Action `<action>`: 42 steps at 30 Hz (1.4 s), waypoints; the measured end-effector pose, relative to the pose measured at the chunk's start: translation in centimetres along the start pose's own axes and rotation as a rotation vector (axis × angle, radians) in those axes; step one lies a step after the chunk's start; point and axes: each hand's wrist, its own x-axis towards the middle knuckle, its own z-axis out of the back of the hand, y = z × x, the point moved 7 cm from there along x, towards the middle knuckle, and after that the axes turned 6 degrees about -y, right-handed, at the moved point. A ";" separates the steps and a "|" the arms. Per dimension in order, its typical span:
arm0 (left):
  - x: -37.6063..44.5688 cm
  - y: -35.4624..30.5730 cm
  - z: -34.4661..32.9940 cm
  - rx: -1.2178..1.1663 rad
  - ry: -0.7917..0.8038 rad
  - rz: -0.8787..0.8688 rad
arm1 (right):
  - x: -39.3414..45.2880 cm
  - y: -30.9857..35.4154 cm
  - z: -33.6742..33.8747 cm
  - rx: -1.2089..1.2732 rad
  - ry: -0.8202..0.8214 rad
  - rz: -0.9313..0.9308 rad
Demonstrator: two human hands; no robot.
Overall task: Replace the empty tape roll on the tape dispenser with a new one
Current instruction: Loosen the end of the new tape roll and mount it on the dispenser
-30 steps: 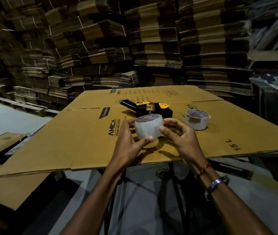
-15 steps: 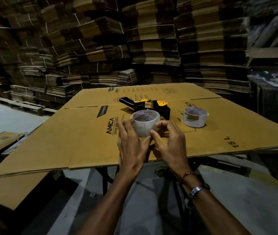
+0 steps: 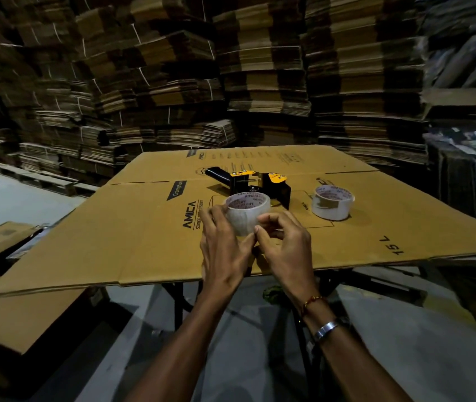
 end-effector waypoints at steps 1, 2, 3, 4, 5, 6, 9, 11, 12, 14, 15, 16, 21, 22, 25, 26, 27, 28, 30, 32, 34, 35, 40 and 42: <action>0.0 0.0 0.0 0.002 0.000 -0.003 | -0.1 0.0 0.0 0.011 0.001 -0.003; 0.0 -0.1 0.0 -0.001 0.002 -0.005 | 0.0 0.0 0.1 0.027 -0.011 -0.022; 0.0 -0.1 0.0 -0.010 0.007 -0.003 | 0.1 -0.1 0.3 0.040 -0.032 -0.049; 0.0 -0.2 -0.1 -0.018 0.015 -0.001 | 0.3 -0.2 0.5 0.043 -0.053 -0.081; 0.0 -0.2 -0.1 -0.019 0.019 -0.002 | 0.4 -0.4 0.7 0.043 -0.067 -0.115; -0.1 -0.2 -0.1 -0.009 0.016 -0.006 | 0.5 -0.5 0.6 0.049 -0.070 -0.148; -0.1 0.0 -0.1 0.029 -0.009 -0.013 | 0.4 -0.7 0.1 0.079 -0.080 -0.213; -0.1 0.1 -0.1 0.047 -0.015 -0.009 | 0.1 -0.7 -0.1 0.096 -0.115 -0.244; -0.1 0.2 -0.2 0.053 -0.015 -0.008 | 0.0 -0.7 -0.2 0.103 -0.133 -0.259; -0.1 0.3 -0.2 0.053 -0.014 -0.003 | -0.2 -0.7 -0.4 0.110 -0.149 -0.271; -0.1 0.3 -0.1 0.045 -0.012 0.001 | -0.2 -0.7 -0.5 0.113 -0.145 -0.274; -0.1 0.4 -0.1 0.034 -0.009 0.005 | -0.1 -0.7 -0.5 0.124 -0.136 -0.282; 0.2 0.6 0.0 -0.097 0.076 0.066 | 0.2 -1.3 -0.1 0.394 0.037 -0.406; 0.4 0.8 0.0 -0.137 0.109 0.091 | 0.4 -1.5 0.7 0.436 0.004 -0.415; 0.4 1.4 0.0 -0.385 0.258 0.212 | 1.5 -2.7 3.2 0.476 -0.117 -0.466; 0.3 1.4 -0.1 -0.481 0.319 0.255 | 2.0 -3.0 3.3 0.461 -0.066 -0.488; 0.2 1.2 0.0 -0.557 0.374 0.284 | 2.4 -3.2 3.0 0.449 0.034 -0.508; 0.2 1.1 0.0 -0.610 0.415 0.300 | 2.6 -3.3 2.5 0.450 0.154 -0.527; 0.2 1.1 0.1 -0.675 0.468 0.303 | 2.4 -2.8 1.2 0.517 0.402 -0.574; 0.2 1.3 0.1 -0.703 0.511 0.299 | 1.9 -2.3 0.6 0.581 0.544 -0.604; 0.2 1.4 0.0 -0.745 0.563 0.294 | 1.8 -2.4 0.6 0.620 0.538 -0.598; 0.1 1.4 -0.1 -0.758 0.573 0.289 | 1.7 -2.6 0.6 0.628 0.503 -0.593; 0.1 1.5 0.8 -0.586 0.238 0.166 | 1.9 -2.9 1.1 0.485 0.318 -0.505; -0.5 0.5 0.9 -0.443 0.126 0.025 | 1.9 -2.9 1.1 0.424 0.312 -0.467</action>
